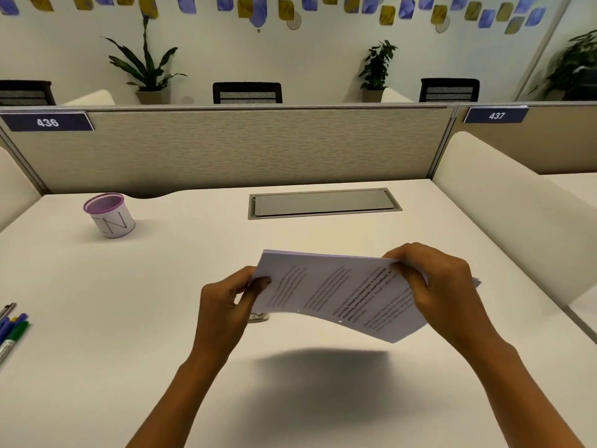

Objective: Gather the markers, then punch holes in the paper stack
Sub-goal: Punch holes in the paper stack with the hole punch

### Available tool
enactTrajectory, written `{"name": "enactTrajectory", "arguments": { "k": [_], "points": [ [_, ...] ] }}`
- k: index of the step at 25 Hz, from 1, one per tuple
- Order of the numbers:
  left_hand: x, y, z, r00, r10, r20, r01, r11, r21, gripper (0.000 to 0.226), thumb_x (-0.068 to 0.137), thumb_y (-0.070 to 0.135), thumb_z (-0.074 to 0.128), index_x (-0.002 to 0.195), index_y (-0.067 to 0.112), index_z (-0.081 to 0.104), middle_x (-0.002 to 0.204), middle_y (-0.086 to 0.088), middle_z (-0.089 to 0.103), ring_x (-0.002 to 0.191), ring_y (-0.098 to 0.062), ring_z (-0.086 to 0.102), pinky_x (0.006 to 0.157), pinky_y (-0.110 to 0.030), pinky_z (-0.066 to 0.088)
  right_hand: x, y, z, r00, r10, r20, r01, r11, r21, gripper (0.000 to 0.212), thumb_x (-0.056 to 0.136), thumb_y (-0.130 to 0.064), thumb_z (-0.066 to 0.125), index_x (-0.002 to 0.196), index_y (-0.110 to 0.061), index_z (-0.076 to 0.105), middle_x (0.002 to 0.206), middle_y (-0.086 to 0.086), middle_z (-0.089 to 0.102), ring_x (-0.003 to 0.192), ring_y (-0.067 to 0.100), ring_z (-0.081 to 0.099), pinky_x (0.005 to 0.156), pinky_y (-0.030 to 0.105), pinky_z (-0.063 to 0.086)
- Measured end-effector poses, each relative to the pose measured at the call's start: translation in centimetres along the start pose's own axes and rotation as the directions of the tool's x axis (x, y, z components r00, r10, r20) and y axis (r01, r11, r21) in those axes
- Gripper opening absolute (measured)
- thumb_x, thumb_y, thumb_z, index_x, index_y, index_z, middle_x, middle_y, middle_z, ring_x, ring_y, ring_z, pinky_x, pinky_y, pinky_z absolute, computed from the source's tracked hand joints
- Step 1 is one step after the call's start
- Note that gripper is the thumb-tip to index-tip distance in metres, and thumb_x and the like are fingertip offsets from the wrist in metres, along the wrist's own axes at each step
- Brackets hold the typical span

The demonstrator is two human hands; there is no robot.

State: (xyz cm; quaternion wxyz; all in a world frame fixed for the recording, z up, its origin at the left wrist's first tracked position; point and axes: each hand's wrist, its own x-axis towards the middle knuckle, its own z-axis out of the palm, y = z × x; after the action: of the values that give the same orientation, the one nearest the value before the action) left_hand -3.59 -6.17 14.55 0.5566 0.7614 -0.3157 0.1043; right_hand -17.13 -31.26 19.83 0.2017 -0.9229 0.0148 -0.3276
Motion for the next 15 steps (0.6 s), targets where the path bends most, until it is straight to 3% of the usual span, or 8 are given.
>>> {"name": "enactTrajectory", "arguments": {
  "k": [3, 6, 8, 11, 13, 15],
  "points": [
    [-0.7, -0.7, -0.1, 0.99, -0.117, -0.084, 0.112, 0.991, -0.067, 0.027, 0.089, 0.012, 0.059, 0.089, 0.038, 0.066, 0.08, 0.028, 0.069, 0.07, -0.004, 0.062, 0.053, -0.015, 0.045, -0.6, 1.6, -0.4, 0.994, 0.039, 0.098, -0.041, 0.999, 0.015, 0.017, 0.088, -0.028, 0.058, 0.092, -0.015, 0.069, 0.087, -0.004, 0.072, 0.067, 0.009, 0.064, 0.062, 0.007, 0.048],
    [-1.1, -1.8, -0.6, 0.967, -0.212, -0.139, 0.195, 0.973, -0.125, 0.029, 0.088, 0.003, 0.061, 0.083, 0.03, 0.069, 0.075, 0.018, 0.07, 0.066, -0.016, 0.061, 0.055, -0.035, 0.048, -2.2, 4.2, -0.4, 0.979, 0.191, 0.066, -0.194, 0.98, 0.039, 0.008, 0.082, -0.021, 0.069, 0.09, -0.022, 0.067, 0.083, -0.017, 0.068, 0.07, 0.001, 0.059, 0.065, 0.003, 0.042],
    [-1.4, -2.2, -0.8, 0.951, -0.27, -0.15, 0.248, 0.958, -0.146, 0.03, 0.087, 0.004, 0.062, 0.074, 0.029, 0.069, 0.076, 0.004, 0.071, 0.063, -0.023, 0.058, 0.055, -0.044, 0.049, -3.7, 5.7, 0.2, 0.942, 0.336, 0.03, -0.335, 0.923, 0.187, 0.016, 0.079, -0.012, 0.074, 0.09, -0.022, 0.067, 0.083, -0.021, 0.069, 0.077, 0.002, 0.059, 0.067, 0.004, 0.043],
    [-1.9, -2.3, -0.4, 0.938, -0.312, -0.152, 0.285, 0.943, -0.175, 0.034, 0.087, 0.008, 0.063, 0.072, 0.038, 0.07, 0.073, 0.004, 0.072, 0.063, -0.017, 0.062, 0.057, -0.046, 0.053, -5.8, 6.5, 2.1, 0.833, 0.545, 0.094, -0.474, 0.618, 0.627, 0.023, 0.077, -0.013, 0.073, 0.098, -0.022, 0.068, 0.094, -0.004, 0.074, 0.086, 0.011, 0.068, 0.074, 0.014, 0.053],
    [-1.9, -1.9, 0.7, 0.938, -0.316, -0.143, 0.289, 0.94, -0.183, 0.033, 0.087, 0.013, 0.063, 0.074, 0.043, 0.068, 0.074, 0.011, 0.072, 0.065, -0.012, 0.066, 0.056, -0.04, 0.054, -6.7, 6.4, 3.9, 0.773, 0.618, 0.144, -0.512, 0.472, 0.718, 0.027, 0.08, -0.012, 0.068, 0.104, -0.024, 0.067, 0.101, -0.003, 0.074, 0.091, 0.012, 0.07, 0.073, 0.016, 0.055],
    [-1.9, -1.6, 2.0, 0.937, -0.318, -0.145, 0.293, 0.942, -0.165, 0.023, 0.087, 0.018, 0.063, 0.076, 0.038, 0.067, 0.074, 0.013, 0.071, 0.065, -0.011, 0.066, 0.055, -0.034, 0.053, -6.9, 6.0, 5.0, 0.719, 0.683, 0.128, -0.53, 0.419, 0.737, 0.026, 0.083, -0.011, 0.065, 0.104, -0.026, 0.065, 0.101, -0.007, 0.074, 0.089, 0.009, 0.07, 0.072, 0.017, 0.057]
  ]
}}
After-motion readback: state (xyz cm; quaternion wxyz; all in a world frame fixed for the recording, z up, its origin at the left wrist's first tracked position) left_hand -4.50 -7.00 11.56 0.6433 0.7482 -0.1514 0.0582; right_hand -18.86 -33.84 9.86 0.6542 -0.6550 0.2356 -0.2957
